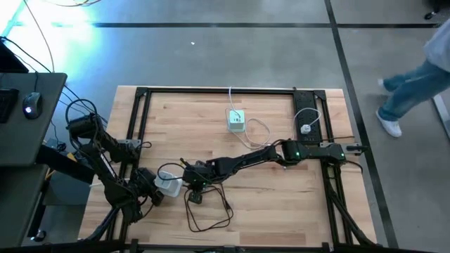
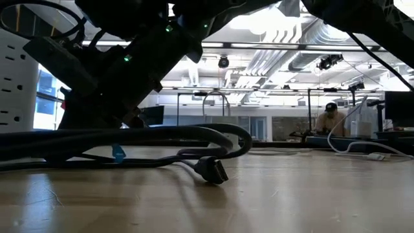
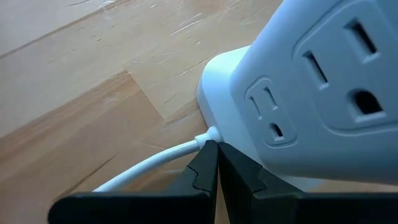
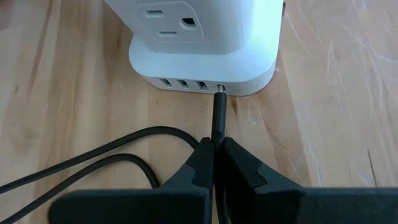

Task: Insert USB
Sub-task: Insert the black charger cable into the bottom white outlet extension

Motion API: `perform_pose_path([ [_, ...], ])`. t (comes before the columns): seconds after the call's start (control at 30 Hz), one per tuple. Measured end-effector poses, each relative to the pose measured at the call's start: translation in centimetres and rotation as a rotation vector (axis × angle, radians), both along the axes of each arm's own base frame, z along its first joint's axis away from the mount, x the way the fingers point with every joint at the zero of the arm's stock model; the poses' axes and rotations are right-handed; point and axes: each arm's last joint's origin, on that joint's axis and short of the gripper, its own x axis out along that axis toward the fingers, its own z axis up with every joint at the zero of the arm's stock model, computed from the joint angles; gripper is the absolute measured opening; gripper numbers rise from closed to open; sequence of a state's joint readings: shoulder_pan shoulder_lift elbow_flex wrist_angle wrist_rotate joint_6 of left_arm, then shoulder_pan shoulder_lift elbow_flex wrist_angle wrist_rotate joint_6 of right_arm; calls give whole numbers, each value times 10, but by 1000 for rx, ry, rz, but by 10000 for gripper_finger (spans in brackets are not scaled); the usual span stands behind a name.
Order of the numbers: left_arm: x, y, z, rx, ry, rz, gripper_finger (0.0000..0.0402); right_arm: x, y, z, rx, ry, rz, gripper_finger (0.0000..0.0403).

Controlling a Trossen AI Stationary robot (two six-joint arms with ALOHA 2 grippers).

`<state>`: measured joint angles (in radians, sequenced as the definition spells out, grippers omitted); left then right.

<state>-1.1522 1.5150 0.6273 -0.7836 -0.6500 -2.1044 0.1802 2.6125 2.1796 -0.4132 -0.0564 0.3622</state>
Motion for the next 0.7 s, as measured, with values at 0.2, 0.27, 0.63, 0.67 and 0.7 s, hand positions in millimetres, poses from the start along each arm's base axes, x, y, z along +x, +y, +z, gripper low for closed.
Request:
perform_pose_path([
  [0.2, 0, 0, 0, 1, -2, -2, 0, 0, 0, 0, -9, -1, -8, 0],
  [0.27, 0, 0, 0, -2, -4, 3, 0, 0, 0, 0, -6, 0, -3, 0],
  [0.63, 0, 0, 0, -6, 0, 13, 0, 0, 2, 1, -13, -5, 21, 0],
  [0.67, 0, 0, 0, -7, 4, 14, 0, 0, 3, 1, -14, -6, 22, 1],
  [0.7, 0, 0, 0, -7, 7, 14, 0, 0, 3, 1, -14, -6, 23, 4],
])
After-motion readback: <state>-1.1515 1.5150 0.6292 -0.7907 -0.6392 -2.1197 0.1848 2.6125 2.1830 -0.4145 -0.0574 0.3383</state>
